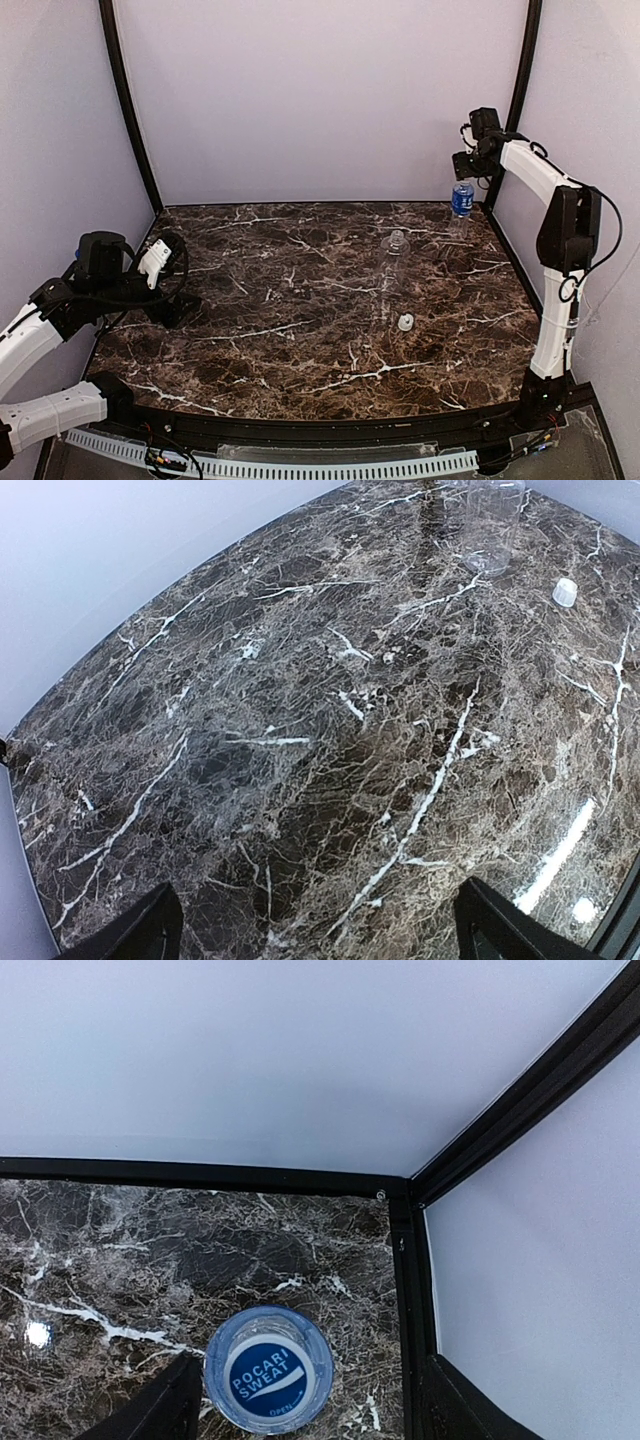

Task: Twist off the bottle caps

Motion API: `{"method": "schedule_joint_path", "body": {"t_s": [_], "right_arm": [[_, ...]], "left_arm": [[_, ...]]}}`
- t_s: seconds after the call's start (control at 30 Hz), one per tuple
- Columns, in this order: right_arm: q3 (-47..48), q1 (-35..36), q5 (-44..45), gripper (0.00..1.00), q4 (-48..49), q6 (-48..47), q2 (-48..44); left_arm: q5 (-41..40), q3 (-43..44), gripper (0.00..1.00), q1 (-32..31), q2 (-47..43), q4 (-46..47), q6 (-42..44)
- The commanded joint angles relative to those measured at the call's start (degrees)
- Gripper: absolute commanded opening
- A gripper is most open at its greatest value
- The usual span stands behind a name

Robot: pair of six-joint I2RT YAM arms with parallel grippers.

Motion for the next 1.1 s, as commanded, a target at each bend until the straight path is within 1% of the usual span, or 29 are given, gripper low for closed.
{"method": "schedule_joint_path", "body": {"t_s": [0.0, 0.07, 0.2, 0.3, 0.4, 0.5, 0.6, 0.67, 0.73, 0.8, 0.83, 0.97, 1.07], "right_arm": [[0.52, -0.67, 0.48, 0.74, 0.14, -0.64, 0.38], [0.05, -1.00, -0.43, 0.72, -0.05, -0.37, 0.81], [0.26, -1.85, -2.97, 0.66, -0.45, 0.78, 1.71], [0.75, -2.54, -6.14, 0.61, -0.53, 1.22, 2.33], [1.43, -2.72, -6.31, 0.59, -1.16, 1.48, 3.06], [1.45, -2.90, -7.02, 0.52, -1.24, 1.49, 3.49], [1.56, -3.06, -7.89, 0.40, -1.46, 1.48, 3.92], [1.56, -3.11, -8.28, 0.31, -1.55, 1.50, 3.99], [1.48, -3.08, -8.62, 0.18, -1.56, 1.49, 3.72], [1.24, -3.12, -8.81, 0.02, -1.73, 1.40, 3.12], [1.02, -3.13, -8.94, 0.00, -1.75, 1.38, 2.23], [-0.81, -2.56, -9.11, 0.00, -1.75, 1.28, -2.33], [-2.12, -0.55, -8.38, 0.00, -0.26, 0.67, -7.51]], "left_arm": [[1.17, -0.70, 0.95, 0.28, -0.10, 0.24, 0.23], [1.27, -0.53, 0.95, 0.28, -0.02, 0.07, 0.28], [1.43, -0.18, 0.95, 0.28, 0.23, -0.32, 0.35], [1.69, -0.13, 0.95, 0.28, 0.32, -0.35, 0.37], [1.73, -0.05, 0.95, 0.31, 0.42, -0.29, 0.38], [1.96, 0.05, 0.95, 0.31, 0.47, -0.29, 0.38], [2.00, 0.05, 0.95, 0.36, 0.50, -0.35, 0.35], [2.05, 0.12, 0.95, 0.34, 0.50, -0.35, 0.38], [2.03, 0.20, 0.95, 0.36, 0.52, -0.44, 0.46], [2.04, 0.23, 0.95, 0.37, 0.45, -0.52, 0.55], [2.10, 0.23, 0.95, 0.37, 0.44, -0.60, 0.63], [2.41, 0.62, 0.95, 0.37, 0.38, -0.88, 1.25], [2.89, 1.45, 0.94, 0.37, 0.57, -1.16, 2.21]]}}
